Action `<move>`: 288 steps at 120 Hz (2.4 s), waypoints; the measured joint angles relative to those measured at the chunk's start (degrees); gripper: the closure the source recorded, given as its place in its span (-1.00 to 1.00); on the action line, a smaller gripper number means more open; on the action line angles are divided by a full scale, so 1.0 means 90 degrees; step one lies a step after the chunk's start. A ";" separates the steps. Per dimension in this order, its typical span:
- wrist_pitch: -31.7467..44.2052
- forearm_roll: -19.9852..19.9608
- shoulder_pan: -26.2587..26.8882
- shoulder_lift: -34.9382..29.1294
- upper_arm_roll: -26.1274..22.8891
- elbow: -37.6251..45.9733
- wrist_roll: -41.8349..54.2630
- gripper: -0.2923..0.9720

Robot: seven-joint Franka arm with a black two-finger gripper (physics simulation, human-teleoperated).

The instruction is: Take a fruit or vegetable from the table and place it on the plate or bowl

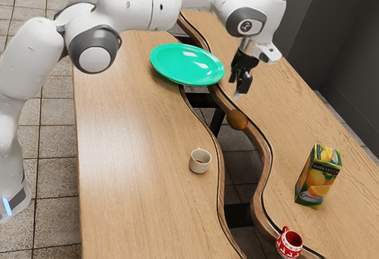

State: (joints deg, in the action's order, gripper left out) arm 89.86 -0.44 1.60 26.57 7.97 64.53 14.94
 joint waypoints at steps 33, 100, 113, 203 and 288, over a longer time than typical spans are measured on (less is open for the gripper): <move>-0.0103 -0.0153 -0.0063 0.0087 -0.0508 0.0011 0.1806 -0.50; 0.1045 -0.0244 0.0179 -0.0250 -0.0246 0.1424 0.4455 -0.50; 0.1249 -0.0244 0.0100 -0.0212 -0.0233 0.1404 0.4696 -0.50; 0.2141 -0.0365 -0.0083 0.0311 -0.0230 0.1368 0.5568 -0.50; 0.2285 -0.0359 -0.0090 0.0412 -0.0277 0.1397 0.5635 -0.15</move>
State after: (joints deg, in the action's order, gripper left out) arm 110.42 -3.67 0.79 30.28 5.48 77.10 65.66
